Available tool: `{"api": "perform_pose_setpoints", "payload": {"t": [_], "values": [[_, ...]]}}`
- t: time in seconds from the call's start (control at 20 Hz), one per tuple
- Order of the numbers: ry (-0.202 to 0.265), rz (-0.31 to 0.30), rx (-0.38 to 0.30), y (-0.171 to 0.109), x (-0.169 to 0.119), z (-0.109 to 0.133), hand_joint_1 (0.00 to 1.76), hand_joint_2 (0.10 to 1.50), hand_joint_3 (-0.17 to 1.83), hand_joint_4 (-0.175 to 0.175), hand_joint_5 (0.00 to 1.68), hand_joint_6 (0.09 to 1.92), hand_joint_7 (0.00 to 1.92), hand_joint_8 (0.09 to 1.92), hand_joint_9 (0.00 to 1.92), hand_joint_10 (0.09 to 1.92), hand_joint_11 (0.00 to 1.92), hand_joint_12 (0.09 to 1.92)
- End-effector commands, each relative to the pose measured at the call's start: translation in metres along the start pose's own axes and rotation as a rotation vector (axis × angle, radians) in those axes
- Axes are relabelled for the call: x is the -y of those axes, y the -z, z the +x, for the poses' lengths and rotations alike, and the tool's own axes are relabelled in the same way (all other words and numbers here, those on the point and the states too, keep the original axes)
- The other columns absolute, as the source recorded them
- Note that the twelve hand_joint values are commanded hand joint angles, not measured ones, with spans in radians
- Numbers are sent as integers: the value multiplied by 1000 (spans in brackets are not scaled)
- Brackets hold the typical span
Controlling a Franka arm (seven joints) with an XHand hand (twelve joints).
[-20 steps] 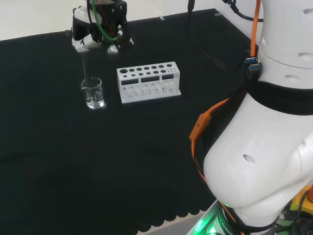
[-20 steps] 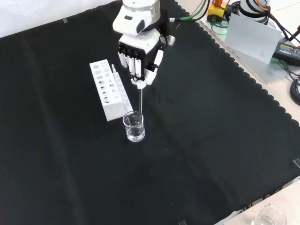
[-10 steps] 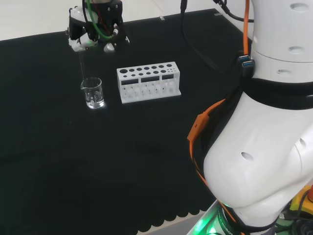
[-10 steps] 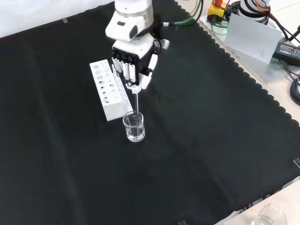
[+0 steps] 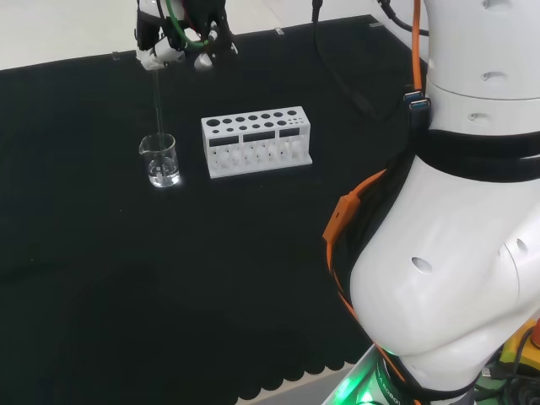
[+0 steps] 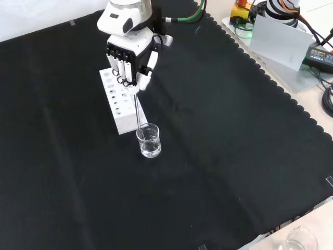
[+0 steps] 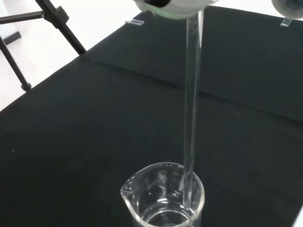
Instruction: Stir in the beaker to the left of the white test tube rack with the glass rod.
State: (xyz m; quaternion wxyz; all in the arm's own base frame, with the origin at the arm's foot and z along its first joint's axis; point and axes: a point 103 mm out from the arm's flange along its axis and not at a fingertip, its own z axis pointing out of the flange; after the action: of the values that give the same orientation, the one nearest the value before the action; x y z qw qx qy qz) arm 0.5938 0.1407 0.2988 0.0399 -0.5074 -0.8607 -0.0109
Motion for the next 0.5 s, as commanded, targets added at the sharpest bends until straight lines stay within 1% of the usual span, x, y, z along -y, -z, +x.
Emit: {"api": "perform_pose_setpoints", "payload": {"t": [0.05,0.25,0.5], "values": [[-4,34,38,-1,33,-1,1324,1020,-175,-113,1479,87,1531,219,1769,299,1606,587],[13,42,41,-1,44,17,1324,1020,-175,-114,1479,87,1531,219,1769,298,1606,588],[29,44,31,-4,43,34,1324,1020,-175,-115,1479,87,1532,218,1770,297,1606,589]]}}
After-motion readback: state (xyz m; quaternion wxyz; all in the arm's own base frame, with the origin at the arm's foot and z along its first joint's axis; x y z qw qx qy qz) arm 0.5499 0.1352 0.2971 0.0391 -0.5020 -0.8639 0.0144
